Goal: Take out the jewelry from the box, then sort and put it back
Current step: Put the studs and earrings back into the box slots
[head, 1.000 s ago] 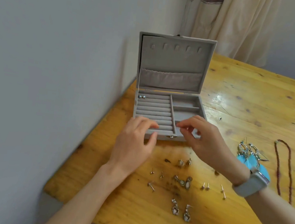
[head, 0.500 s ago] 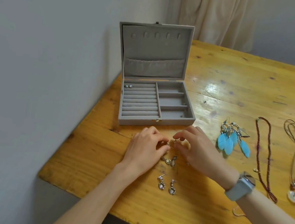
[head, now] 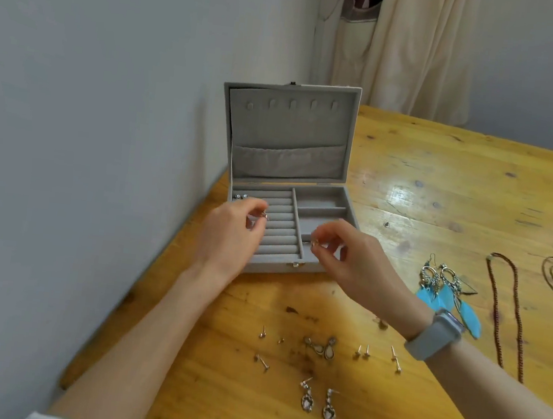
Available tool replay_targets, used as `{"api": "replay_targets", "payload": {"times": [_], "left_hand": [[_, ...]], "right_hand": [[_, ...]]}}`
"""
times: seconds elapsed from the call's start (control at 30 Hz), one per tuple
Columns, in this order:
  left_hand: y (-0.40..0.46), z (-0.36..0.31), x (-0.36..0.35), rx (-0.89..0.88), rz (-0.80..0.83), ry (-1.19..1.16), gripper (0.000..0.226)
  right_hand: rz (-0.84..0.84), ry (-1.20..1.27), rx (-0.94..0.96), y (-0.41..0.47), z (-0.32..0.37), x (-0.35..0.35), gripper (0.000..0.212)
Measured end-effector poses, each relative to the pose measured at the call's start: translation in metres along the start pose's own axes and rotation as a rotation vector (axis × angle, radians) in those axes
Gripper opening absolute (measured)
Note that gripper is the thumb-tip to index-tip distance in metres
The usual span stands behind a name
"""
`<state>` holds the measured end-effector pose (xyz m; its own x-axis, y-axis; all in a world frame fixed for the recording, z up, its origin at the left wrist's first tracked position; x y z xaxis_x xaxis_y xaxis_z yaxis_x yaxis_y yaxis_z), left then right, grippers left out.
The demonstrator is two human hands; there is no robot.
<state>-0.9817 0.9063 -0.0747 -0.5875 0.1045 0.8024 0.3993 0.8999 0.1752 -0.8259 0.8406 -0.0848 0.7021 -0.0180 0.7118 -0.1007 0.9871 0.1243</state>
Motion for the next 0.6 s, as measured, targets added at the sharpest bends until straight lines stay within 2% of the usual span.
{"api": "replay_targets", "payload": {"times": [0.1,0.3,0.47,0.6], "left_hand": [[0.029,0.008,0.006,0.009,-0.066,0.182,0.026],[0.063,0.018,-0.012,-0.009,-0.064,0.522,0.021],[0.067,0.022,-0.016,0.002,-0.069,0.550,0.023],[0.070,0.030,-0.022,0.020,-0.010,0.534,0.026]], "right_hand": [[-0.071,0.024,0.002,0.027,-0.001,0.000,0.016],[-0.110,0.088,-0.032,0.060,-0.018,-0.008,0.017],[-0.107,0.087,-0.043,0.067,-0.027,-0.012,0.018],[-0.123,0.102,-0.068,0.071,-0.031,-0.015,0.022]]}}
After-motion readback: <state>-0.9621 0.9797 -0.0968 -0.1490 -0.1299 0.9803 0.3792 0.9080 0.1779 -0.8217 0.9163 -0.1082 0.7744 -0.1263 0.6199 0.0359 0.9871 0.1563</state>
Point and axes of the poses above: each hand's wrist, its own y-axis towards the middle knuckle, its own x-axis out of the back of the hand, z = x × y, the point moved 5 cm from there along y, towards the middle knuckle, and after that the axes turned 9 degrees about z, right-handed, at the moved point
